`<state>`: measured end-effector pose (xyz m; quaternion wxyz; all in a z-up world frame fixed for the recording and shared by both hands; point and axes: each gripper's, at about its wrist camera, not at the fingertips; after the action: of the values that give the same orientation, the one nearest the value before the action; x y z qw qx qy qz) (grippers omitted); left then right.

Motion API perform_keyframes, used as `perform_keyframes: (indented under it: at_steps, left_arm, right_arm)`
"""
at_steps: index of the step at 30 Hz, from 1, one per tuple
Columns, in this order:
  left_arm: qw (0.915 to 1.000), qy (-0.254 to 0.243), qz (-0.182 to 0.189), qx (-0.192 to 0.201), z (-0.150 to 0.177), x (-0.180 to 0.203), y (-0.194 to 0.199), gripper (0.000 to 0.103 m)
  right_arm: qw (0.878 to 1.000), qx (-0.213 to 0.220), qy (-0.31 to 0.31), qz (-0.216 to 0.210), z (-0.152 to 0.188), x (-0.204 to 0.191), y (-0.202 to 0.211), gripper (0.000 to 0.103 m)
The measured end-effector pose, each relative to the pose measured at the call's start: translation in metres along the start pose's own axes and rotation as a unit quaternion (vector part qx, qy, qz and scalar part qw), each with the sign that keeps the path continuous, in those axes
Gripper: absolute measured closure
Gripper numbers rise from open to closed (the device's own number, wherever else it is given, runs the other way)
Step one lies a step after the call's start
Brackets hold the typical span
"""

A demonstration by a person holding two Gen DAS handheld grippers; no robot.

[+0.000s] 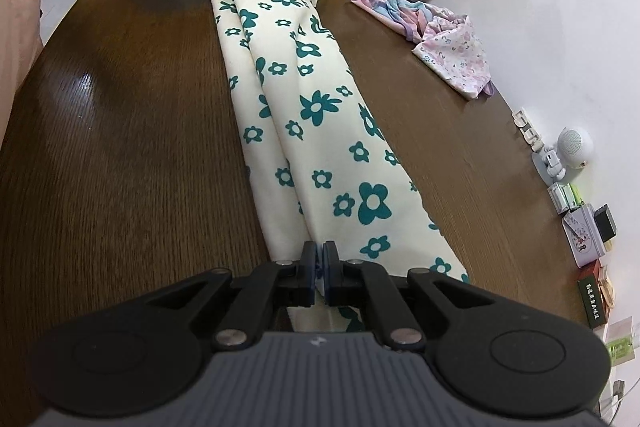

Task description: Fold clothes

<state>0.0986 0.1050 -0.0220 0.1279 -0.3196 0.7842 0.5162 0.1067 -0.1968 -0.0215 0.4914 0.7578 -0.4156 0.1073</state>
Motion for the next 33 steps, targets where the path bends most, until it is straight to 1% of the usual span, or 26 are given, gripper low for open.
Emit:
perform_keyframes:
  at_steps: [1,2,3,4,7,8,10,11,12,13,14,15,16,17,18,19,20,23,25,26,29,30,31,33]
  left_arm:
    - [0.9999,-0.011,-0.006,-0.008,-0.002,0.001,-0.001,0.08]
    - [0.9994,-0.026,-0.015,-0.015,-0.004,0.003,-0.002,0.094]
    - [0.9983,-0.047,-0.025,-0.025,-0.006,0.005,-0.003,0.1]
    - [0.9972,-0.061,-0.029,-0.034,-0.008,0.007,-0.004,0.1]
    - [0.9973,-0.056,-0.017,-0.043,-0.004,0.008,-0.006,0.1]
    - [0.9975,-0.052,-0.017,-0.045,-0.001,0.01,-0.008,0.096]
    - [0.9982,-0.039,-0.019,-0.041,0.003,0.011,-0.01,0.096]
    - [0.9987,-0.029,-0.021,-0.037,0.005,0.009,-0.008,0.09]
    - [0.999,-0.017,-0.024,-0.034,0.006,0.007,-0.006,0.08]
    - [0.9989,-0.008,-0.029,-0.035,0.008,0.005,-0.003,0.073]
    - [0.9987,0.001,-0.035,-0.038,0.011,0.004,-0.001,0.061]
    - [0.9981,0.005,-0.042,-0.044,0.015,0.003,0.002,0.056]
    - [0.9975,0.011,-0.046,-0.052,0.02,0.001,0.005,0.056]
    - [0.997,0.021,-0.046,-0.058,0.025,-0.002,0.008,0.052]
    - [0.9962,0.035,-0.045,-0.065,0.03,-0.006,0.012,0.051]
    - [0.9957,0.052,-0.042,-0.065,0.033,-0.013,0.017,0.051]
    - [0.9951,0.07,-0.039,-0.059,0.036,-0.021,0.023,0.051]
    - [0.9912,0.123,-0.029,-0.041,0.044,-0.046,0.041,0.051]
    - [0.9876,0.153,-0.033,-0.014,0.041,-0.07,0.05,0.051]
    - [0.986,0.164,-0.026,0.003,0.034,-0.082,0.049,0.051]
    - [0.9792,0.195,0.013,0.055,0.008,-0.116,0.038,0.052]
    - [0.9787,0.191,0.036,0.067,-0.002,-0.124,0.029,0.052]
    - [0.9796,0.178,0.06,0.071,-0.011,-0.128,0.015,0.052]
    - [0.9808,0.151,0.106,0.065,-0.027,-0.135,-0.015,0.051]
  right_arm:
    - [1.0,0.0,0.002,0.0,0.0,0.0,0.0,0.1]
    - [1.0,-0.001,0.004,-0.001,0.0,0.0,-0.001,0.1]
    - [1.0,-0.002,0.005,-0.001,-0.001,0.0,-0.001,0.1]
    - [1.0,-0.002,0.006,-0.002,-0.001,0.0,-0.001,0.1]
    - [1.0,-0.001,0.007,-0.002,-0.001,-0.001,-0.001,0.1]
    - [1.0,-0.001,0.007,-0.002,-0.001,-0.001,-0.001,0.1]
    - [1.0,0.0,0.004,-0.003,0.0,-0.001,-0.002,0.099]
    - [1.0,0.0,0.004,-0.003,0.0,0.0,-0.002,0.098]
    - [1.0,0.0,0.004,-0.003,0.0,0.0,-0.001,0.098]
    - [1.0,0.0,0.003,-0.003,0.0,0.0,-0.001,0.098]
    - [1.0,0.0,-0.001,-0.003,0.001,0.001,0.0,0.097]
    - [1.0,0.0,-0.006,-0.003,0.001,0.003,0.001,0.096]
    - [1.0,0.0,-0.016,-0.005,0.002,0.005,0.002,0.095]
    - [1.0,0.0,-0.029,-0.009,0.003,0.008,0.003,0.094]
    - [0.999,0.001,-0.048,-0.016,0.004,0.014,0.006,0.092]
    - [0.997,0.004,-0.07,-0.026,0.005,0.021,0.01,0.09]
    - [0.995,0.01,-0.095,-0.037,0.007,0.029,0.015,0.086]
    - [0.983,0.036,-0.168,-0.066,0.009,0.054,0.03,0.082]
    - [0.976,0.052,-0.196,-0.075,0.006,0.067,0.035,0.078]
    - [0.976,0.051,-0.199,-0.074,0.002,0.07,0.032,0.078]
    - [0.975,0.043,-0.204,-0.073,-0.01,0.075,0.017,0.078]
    - [0.976,0.036,-0.203,-0.073,-0.016,0.073,0.009,0.078]
    - [0.976,0.028,-0.201,-0.073,-0.02,0.071,0.001,0.078]
    - [0.977,0.011,-0.2,-0.074,-0.026,0.067,-0.015,0.078]
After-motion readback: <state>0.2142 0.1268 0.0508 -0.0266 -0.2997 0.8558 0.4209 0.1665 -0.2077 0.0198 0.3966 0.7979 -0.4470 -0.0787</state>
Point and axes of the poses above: each gripper's, at about its wrist camera, not at the fingertips, and y roughly against the way its jaws point, x to its right, z to its underside, and after that the axes turned 12 degrees about z, right-handed
